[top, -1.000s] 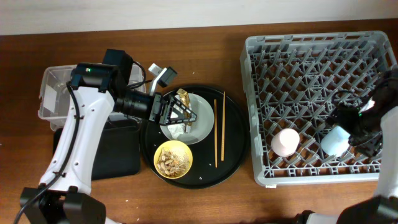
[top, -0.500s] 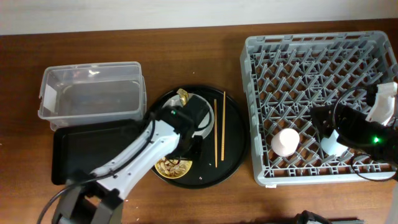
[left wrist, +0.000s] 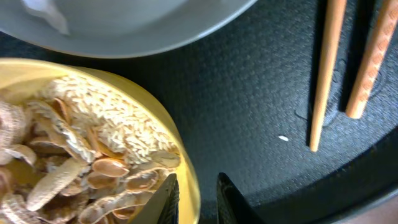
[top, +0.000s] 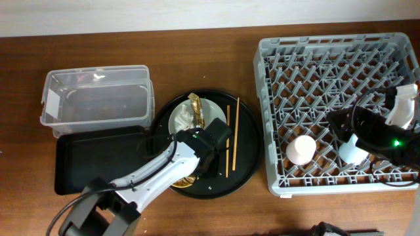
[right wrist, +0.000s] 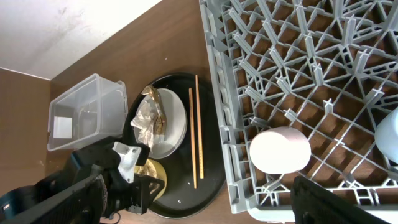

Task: Sort waste into correct bins and load items into the dishwasher rack
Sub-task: 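Grasp the yellow bowl with the left gripper and carry it left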

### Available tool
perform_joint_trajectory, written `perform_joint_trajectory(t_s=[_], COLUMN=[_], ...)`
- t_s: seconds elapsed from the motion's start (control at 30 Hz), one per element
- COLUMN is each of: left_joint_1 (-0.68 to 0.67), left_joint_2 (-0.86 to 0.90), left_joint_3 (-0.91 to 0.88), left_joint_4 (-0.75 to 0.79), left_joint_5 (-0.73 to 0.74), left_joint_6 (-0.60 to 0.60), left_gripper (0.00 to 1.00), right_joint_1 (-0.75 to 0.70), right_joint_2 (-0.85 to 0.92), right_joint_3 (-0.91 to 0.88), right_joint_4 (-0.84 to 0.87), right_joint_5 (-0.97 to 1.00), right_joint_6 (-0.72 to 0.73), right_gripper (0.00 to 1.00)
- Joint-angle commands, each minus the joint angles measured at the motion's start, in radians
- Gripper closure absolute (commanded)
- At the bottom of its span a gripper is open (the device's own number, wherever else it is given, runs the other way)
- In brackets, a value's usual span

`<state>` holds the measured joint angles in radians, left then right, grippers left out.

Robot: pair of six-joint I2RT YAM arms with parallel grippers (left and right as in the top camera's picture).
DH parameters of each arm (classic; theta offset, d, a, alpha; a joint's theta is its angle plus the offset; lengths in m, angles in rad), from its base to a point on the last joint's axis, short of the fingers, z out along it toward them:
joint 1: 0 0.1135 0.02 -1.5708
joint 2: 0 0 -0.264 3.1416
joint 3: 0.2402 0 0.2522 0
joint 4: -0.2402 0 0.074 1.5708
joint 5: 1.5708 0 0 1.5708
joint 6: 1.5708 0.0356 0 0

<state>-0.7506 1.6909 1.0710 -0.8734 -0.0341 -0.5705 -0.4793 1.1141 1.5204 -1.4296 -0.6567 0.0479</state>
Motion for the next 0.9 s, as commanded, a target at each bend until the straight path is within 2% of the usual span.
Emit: perform_joint_trajectory(t_s=[0.0,0.1,0.27,0.4,0.5,0.63,0.7,0.83,0.87], left_joint_1=[0.000,0.000,0.017,0.149,0.297,0.567,0.775,1.020,1.129], left_joint_2=[0.074,0.069,-0.019,-0.141,-0.162,-0.162,-0.162,-0.161,-0.160], left_joint_3=[-0.010,0.006,0.200,0.255,0.255,0.255,0.248,0.188,0.130], left_joint_4=[0.006,-0.007,-0.179,-0.211,-0.242,-0.270,-0.280,-0.321,-0.317], left_joint_5=[-0.042,-0.041,-0.033,0.038,0.170,0.430,0.674,0.861,0.943], left_joint_6=[-0.013,-0.013,0.028,0.094,0.163,0.323,0.442,0.605,0.682], left_gripper=[0.98,1.00,1.00,1.00,1.00,1.00,1.00,1.00,1.00], right_joint_1=[-0.005,-0.005,-0.005,-0.005,-0.005,-0.005,-0.005,-0.005,-0.005], right_joint_2=[0.000,0.000,0.000,0.000,0.000,0.000,0.000,0.000,0.000], right_joint_3=[0.008,0.008,0.008,0.008,0.008,0.008,0.008,0.008,0.008], right_joint_4=[0.001,0.002,0.005,0.005,0.005,0.005,0.005,0.005,0.005], right_joint_5=[-0.013,-0.013,-0.013,0.007,0.014,0.014,0.014,0.014,0.014], right_joint_6=[-0.014,-0.014,-0.014,-0.014,-0.014,-0.014,-0.014,-0.014,-0.014], right_gripper=[0.05,0.05,0.05,0.05,0.05,0.05,0.05,0.05,0.05])
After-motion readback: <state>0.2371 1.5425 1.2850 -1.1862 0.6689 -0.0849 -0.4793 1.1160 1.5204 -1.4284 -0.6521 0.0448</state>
